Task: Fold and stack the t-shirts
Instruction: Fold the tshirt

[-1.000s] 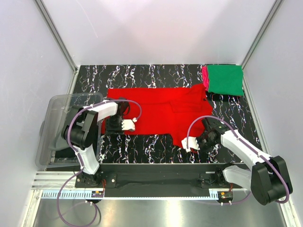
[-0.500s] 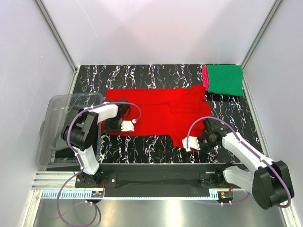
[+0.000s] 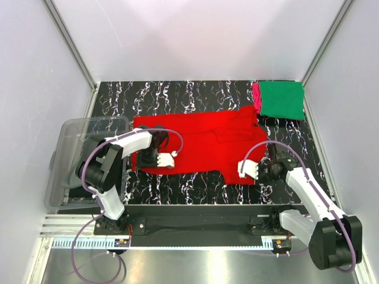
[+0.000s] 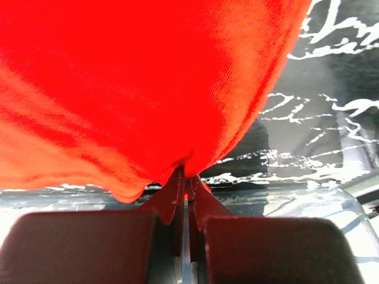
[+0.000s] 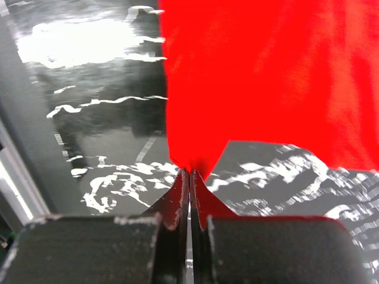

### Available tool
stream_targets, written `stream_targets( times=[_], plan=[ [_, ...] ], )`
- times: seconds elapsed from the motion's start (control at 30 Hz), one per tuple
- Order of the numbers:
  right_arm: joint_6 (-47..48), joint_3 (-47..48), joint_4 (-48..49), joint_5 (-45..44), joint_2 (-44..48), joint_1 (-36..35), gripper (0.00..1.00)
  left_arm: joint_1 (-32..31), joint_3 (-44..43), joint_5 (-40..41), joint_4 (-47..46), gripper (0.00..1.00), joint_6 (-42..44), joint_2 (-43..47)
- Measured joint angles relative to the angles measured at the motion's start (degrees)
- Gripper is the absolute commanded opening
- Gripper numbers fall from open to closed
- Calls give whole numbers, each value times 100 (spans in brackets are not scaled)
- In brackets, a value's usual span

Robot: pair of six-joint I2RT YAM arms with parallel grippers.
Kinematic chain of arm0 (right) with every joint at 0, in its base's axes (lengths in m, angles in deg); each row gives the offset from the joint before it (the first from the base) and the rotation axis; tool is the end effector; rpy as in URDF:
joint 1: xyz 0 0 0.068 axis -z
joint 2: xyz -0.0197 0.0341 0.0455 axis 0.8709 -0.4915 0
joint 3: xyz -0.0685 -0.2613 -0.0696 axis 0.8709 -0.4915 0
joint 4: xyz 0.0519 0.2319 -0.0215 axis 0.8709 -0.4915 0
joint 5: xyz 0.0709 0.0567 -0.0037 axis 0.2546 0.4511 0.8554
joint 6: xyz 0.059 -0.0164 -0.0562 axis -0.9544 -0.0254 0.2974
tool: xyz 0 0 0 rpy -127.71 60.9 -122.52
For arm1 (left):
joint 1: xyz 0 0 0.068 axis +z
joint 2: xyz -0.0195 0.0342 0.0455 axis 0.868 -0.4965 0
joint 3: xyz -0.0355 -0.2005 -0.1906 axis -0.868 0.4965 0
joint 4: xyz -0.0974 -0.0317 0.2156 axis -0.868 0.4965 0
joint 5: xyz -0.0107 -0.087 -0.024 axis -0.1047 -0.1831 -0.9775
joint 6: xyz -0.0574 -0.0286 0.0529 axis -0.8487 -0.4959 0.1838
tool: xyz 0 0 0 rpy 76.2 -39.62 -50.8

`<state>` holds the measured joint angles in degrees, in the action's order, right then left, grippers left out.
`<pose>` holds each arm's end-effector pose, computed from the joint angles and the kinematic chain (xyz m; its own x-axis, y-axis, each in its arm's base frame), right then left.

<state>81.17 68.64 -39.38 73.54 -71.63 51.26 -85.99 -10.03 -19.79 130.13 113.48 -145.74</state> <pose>0.1325 0.0452 0.1692 0.0497 -0.9333 -0.3557 -0.9758 0.0306 -0.2167 0.2356 -0.1002 0.1334 -0.0934 0.9724 0.2137 0.9943 0.1022 -0.0305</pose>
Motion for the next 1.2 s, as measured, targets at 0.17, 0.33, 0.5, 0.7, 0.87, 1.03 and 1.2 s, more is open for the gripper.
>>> stream_targets(
  times=[0.17, 0.33, 0.5, 0.7, 0.87, 1.03, 1.2],
  plan=[
    [-299, 623, 68, 11, -225, 181, 0, -7, -337, -66, 175, 0, -72, 146],
    [-555, 1215, 367, 37, -483, 251, 0, -7, -592, -81, 258, 0, -85, 343],
    [-743, 1668, 577, 50, -863, 393, 0, 44, -741, -76, 280, 0, -81, 358],
    [-938, 2356, 807, 103, -1379, 621, 0, 374, -968, -74, 345, 0, -72, 354],
    [-1123, 2885, 1008, 188, -1847, 802, 0, 651, -1298, -74, 361, 0, -70, 229],
    [-1425, 3427, 1209, 245, -2476, 820, 0, 704, -1827, -74, 363, 0, -72, -168],
    [-1604, 3945, 1456, 291, -3158, 820, 0, 741, -2363, -70, 319, 0, -72, -671]
  ],
)
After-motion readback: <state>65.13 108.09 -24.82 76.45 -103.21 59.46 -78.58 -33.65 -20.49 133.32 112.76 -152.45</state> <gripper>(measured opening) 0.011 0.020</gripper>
